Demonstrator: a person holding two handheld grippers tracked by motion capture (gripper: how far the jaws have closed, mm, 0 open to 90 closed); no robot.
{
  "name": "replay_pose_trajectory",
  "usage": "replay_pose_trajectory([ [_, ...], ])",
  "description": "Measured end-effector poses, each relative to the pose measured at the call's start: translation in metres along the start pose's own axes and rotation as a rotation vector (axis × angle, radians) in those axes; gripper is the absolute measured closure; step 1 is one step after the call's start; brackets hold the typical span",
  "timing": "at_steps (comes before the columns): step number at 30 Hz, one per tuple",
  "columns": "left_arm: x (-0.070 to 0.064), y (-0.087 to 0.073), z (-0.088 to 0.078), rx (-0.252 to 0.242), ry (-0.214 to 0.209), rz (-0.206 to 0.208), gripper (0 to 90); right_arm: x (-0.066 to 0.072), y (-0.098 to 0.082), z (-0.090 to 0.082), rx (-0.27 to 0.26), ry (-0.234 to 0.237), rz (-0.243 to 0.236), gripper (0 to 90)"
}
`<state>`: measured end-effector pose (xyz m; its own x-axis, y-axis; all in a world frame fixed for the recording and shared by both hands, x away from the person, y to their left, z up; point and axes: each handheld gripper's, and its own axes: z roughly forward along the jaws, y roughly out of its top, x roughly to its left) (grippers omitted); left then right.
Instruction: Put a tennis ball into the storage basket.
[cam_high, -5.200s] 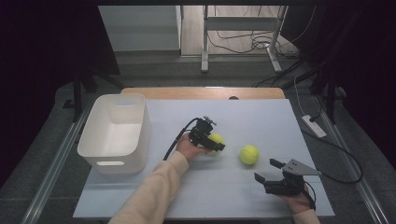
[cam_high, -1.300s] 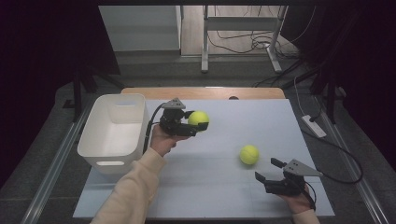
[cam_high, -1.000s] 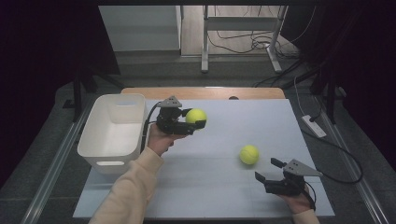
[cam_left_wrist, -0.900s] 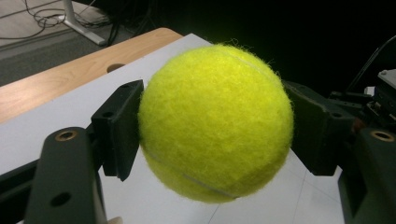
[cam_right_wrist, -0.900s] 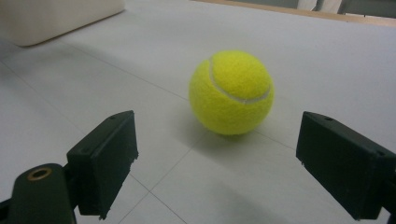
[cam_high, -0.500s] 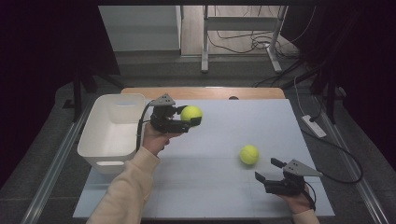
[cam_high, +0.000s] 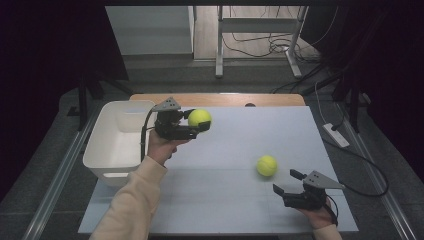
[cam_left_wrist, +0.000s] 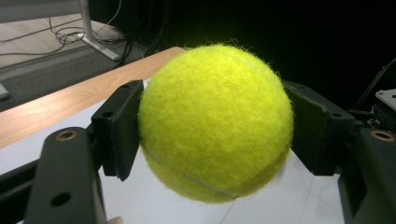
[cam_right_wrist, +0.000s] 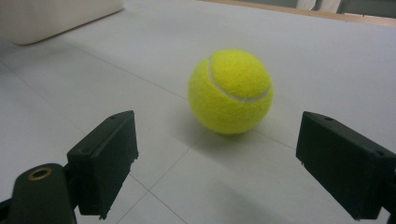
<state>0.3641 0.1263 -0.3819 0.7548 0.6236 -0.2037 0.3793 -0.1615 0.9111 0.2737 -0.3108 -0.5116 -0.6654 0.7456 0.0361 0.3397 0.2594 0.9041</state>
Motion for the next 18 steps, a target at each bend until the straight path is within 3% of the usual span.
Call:
replay_pose_trajectory([
  [18, 0.001, 0.006, -0.011, -0.027, 0.016, 0.004, 27.2, 0.000, 0.000, 0.000, -0.002, -0.003, 0.000, 12.8],
])
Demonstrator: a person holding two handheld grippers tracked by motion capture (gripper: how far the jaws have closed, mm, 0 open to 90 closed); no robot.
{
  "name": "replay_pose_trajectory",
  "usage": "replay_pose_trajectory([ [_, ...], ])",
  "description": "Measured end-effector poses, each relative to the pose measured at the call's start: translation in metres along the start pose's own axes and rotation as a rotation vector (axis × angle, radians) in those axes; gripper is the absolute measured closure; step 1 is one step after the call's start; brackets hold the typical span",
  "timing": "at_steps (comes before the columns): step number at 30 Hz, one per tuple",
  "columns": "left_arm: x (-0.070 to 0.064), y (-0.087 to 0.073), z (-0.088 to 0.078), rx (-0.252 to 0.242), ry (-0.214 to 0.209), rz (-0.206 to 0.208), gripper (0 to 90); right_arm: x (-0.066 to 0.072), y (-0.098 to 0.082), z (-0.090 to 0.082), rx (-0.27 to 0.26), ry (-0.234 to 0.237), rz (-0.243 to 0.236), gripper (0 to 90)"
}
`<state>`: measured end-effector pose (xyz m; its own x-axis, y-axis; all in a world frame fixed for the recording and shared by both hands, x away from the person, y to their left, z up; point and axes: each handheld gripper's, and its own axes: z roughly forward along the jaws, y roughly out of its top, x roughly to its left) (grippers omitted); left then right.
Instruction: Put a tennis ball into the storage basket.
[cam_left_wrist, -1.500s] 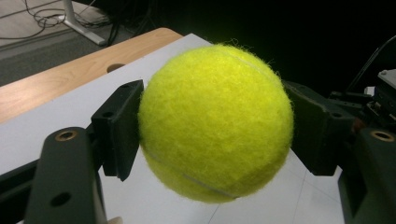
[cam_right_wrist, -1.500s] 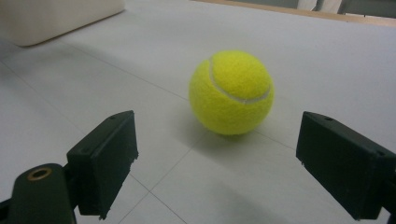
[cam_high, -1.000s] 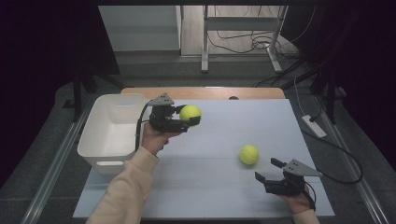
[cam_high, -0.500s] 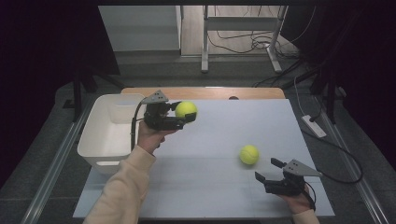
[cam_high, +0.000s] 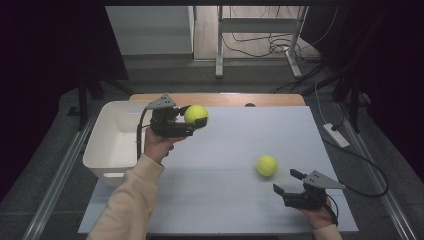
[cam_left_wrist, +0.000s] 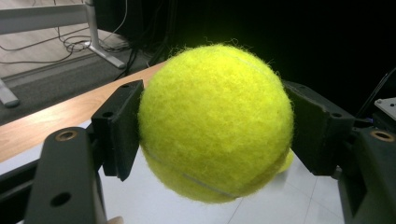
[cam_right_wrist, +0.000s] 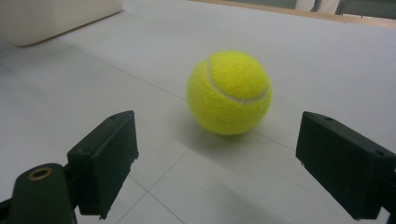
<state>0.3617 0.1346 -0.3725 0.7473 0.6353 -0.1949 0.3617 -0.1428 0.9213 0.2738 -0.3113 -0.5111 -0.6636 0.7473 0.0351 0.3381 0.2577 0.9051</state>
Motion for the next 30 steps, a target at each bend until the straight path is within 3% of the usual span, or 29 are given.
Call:
replay_pose_trajectory([
  [30, 0.007, 0.007, -0.026, -0.047, 0.036, -0.006, 27.3, 0.000, 0.000, 0.000, -0.001, -0.003, 0.000, 12.8],
])
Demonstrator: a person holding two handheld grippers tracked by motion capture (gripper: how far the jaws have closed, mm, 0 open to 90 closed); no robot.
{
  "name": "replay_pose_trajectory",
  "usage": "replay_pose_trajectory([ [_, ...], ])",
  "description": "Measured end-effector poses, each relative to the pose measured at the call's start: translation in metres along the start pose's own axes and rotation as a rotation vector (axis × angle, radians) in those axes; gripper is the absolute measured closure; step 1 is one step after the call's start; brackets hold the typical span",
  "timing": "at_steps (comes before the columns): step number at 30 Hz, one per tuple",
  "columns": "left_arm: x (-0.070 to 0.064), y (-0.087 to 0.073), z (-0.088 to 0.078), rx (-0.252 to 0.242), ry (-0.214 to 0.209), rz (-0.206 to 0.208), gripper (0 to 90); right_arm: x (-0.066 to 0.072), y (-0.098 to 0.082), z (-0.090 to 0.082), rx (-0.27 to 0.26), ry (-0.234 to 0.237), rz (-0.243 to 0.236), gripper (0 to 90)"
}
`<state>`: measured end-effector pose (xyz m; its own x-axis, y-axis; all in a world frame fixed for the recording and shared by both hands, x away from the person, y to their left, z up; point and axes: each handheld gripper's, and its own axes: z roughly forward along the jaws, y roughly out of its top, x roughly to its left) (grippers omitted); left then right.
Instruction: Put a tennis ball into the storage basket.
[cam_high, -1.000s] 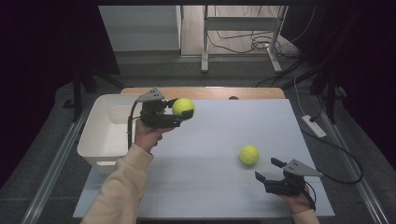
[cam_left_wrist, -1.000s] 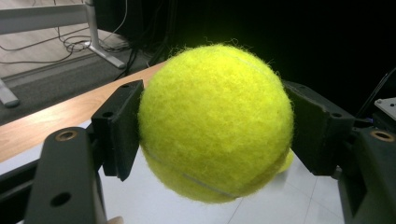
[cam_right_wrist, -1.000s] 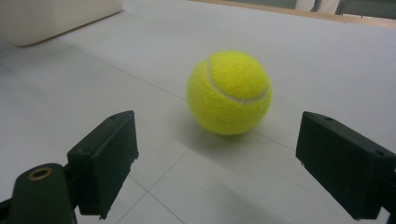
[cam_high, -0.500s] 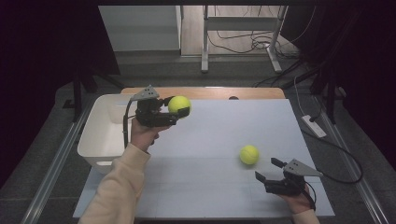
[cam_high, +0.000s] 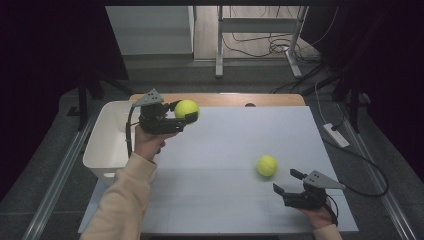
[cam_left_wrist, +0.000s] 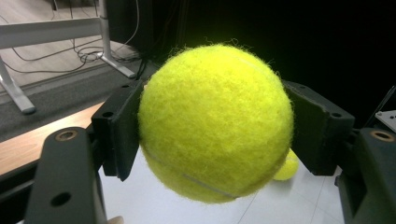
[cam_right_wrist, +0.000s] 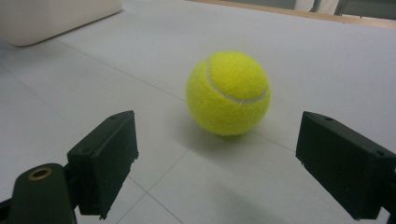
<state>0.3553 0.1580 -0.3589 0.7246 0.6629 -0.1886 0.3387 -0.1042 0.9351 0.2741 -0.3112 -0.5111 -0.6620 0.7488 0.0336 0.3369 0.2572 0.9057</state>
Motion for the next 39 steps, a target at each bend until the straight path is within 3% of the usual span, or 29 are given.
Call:
replay_pose_trajectory([
  [39, 0.017, 0.003, -0.028, -0.034, 0.075, -0.017, 27.2, 0.000, 0.000, 0.000, -0.003, -0.005, 0.001, 12.8],
])
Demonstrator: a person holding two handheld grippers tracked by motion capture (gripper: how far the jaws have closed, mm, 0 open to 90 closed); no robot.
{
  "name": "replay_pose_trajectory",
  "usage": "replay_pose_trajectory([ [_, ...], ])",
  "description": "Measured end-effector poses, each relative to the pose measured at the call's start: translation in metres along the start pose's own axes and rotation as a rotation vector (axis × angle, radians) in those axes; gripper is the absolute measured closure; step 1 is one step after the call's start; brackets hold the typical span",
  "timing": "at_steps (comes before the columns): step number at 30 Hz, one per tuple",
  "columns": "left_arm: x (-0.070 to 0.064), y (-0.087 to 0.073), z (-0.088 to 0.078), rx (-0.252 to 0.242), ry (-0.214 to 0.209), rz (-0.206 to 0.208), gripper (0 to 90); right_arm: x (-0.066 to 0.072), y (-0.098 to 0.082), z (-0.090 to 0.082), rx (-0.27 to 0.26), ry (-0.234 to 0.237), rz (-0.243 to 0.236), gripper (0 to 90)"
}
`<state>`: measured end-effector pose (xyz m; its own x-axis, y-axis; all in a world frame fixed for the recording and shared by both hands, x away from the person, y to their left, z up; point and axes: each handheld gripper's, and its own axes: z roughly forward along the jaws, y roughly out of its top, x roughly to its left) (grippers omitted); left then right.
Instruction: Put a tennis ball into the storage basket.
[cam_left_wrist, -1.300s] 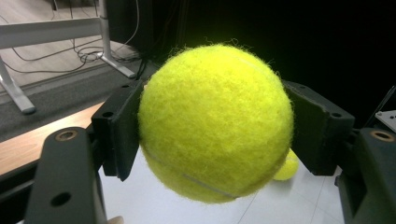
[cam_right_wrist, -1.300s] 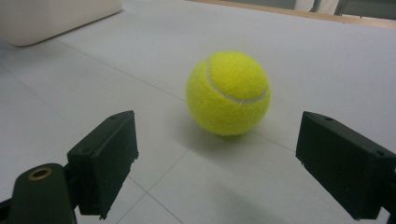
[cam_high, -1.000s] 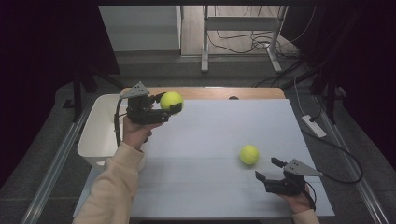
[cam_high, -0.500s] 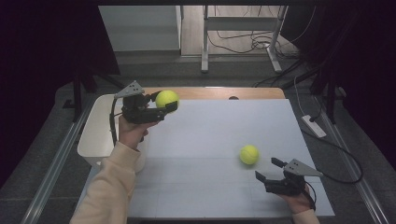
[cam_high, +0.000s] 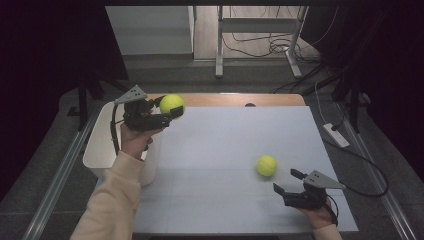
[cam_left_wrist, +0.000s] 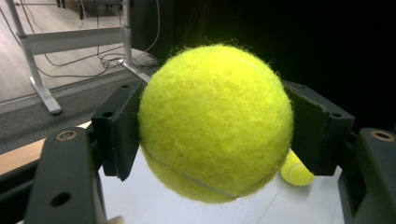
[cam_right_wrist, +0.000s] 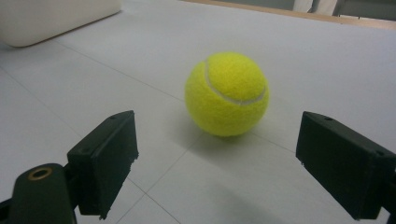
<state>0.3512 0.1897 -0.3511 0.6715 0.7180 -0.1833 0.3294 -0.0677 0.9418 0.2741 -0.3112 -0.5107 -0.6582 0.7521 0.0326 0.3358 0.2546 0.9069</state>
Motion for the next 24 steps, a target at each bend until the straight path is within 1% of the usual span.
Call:
replay_pose_trajectory([
  [9, 0.007, 0.001, -0.006, -0.003, 0.026, -0.004, 27.2, 0.000, 0.000, 0.000, 0.000, -0.002, 0.000, 12.8],
  [24, 0.023, 0.001, -0.018, -0.001, 0.085, -0.019, 27.3, 0.000, 0.000, 0.000, -0.002, -0.001, 0.000, 12.8],
])
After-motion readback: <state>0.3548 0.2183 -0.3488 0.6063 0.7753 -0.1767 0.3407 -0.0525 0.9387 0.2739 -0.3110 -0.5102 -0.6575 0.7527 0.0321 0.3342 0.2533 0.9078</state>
